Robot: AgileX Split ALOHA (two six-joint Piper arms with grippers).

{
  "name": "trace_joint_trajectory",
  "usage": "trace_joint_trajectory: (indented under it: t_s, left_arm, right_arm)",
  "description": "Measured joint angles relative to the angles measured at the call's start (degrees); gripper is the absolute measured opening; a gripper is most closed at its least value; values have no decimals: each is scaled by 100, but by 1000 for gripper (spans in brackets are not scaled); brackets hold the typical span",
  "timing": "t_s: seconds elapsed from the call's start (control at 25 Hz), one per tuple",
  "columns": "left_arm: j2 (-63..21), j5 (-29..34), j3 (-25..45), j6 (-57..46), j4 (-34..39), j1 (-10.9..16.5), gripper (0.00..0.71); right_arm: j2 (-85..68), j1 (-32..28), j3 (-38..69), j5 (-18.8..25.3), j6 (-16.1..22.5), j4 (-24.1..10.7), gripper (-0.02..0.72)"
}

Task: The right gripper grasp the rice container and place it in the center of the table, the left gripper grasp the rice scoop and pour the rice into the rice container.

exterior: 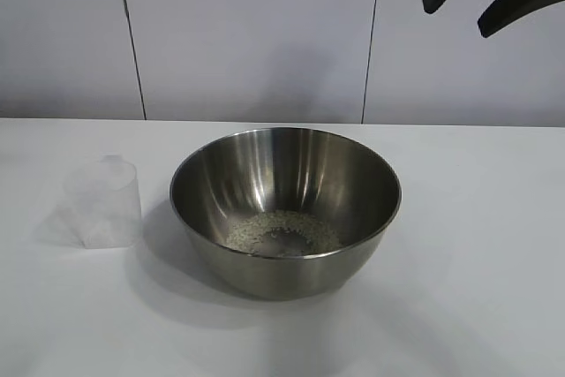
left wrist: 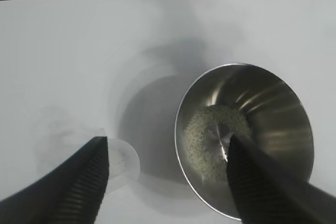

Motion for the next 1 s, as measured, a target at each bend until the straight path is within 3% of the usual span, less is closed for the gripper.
trace_joint_trajectory:
  t_s: [0.72, 1.0]
  left_arm:
    - [307, -100, 0, -192, 5, -89, 470]
    - [307, -100, 0, -192, 5, -89, 470]
  right_arm:
    - [0, 0, 0, 100, 0, 75, 432]
    - [0, 0, 0, -305, 0, 79, 432]
